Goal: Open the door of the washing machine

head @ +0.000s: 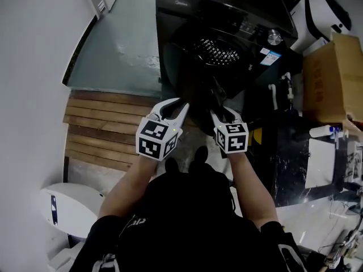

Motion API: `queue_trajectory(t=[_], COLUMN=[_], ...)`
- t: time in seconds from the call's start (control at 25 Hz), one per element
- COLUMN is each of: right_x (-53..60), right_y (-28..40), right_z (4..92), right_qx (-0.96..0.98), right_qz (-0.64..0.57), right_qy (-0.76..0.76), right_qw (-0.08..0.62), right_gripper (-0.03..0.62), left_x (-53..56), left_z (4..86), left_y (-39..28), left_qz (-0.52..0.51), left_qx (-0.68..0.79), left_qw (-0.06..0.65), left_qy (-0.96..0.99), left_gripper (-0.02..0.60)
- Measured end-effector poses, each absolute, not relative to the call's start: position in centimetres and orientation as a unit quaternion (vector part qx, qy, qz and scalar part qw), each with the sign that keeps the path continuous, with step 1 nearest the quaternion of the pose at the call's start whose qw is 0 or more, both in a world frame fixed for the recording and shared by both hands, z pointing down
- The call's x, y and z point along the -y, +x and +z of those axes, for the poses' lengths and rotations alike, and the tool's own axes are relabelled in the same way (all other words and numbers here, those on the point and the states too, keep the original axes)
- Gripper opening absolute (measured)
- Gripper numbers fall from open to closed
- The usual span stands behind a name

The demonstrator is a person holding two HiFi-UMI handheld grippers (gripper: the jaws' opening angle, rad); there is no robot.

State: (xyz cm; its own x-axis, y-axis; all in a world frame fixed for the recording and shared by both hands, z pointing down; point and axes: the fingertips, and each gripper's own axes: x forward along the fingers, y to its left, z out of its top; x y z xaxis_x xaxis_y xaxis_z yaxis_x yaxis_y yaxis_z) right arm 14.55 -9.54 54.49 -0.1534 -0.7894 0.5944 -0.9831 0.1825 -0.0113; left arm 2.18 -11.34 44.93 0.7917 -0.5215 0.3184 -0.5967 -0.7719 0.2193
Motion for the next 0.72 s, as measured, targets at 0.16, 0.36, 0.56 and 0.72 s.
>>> queue_trajectory(t=[0.16,0.36,0.56,0.72], right_x=[8.3,7.2,6.0,4.7], right_y=[11.1,6.2,0.6,-1.9], right_z=[54.5,54.3,54.0,54.1], right_qx=[0.766,0.808,0.861,0.888], right_qz=[0.222,0.228,0.21,0.2], right_qy=[0.562,0.5,0.413,0.358], right_qw=[0.222,0.212,0.208,0.209], right_gripper=[0.13,0.158,0.137,0.127], left_x=[11.0,10.9,11.0,12.1], left_z=[44.9,45.1,46.0,46.1], left_y=[1.3,0.3,-1.5,-3.4], left_qz=[0.116,0.116,0.12,0.124], left_qx=[0.309,0.321,0.339,0.367], left_qw=[0.161,0.165,0.188,0.195], left_qy=[0.93,0.925,0.914,0.901], left_gripper=[0.089,0.103,0.143,0.146])
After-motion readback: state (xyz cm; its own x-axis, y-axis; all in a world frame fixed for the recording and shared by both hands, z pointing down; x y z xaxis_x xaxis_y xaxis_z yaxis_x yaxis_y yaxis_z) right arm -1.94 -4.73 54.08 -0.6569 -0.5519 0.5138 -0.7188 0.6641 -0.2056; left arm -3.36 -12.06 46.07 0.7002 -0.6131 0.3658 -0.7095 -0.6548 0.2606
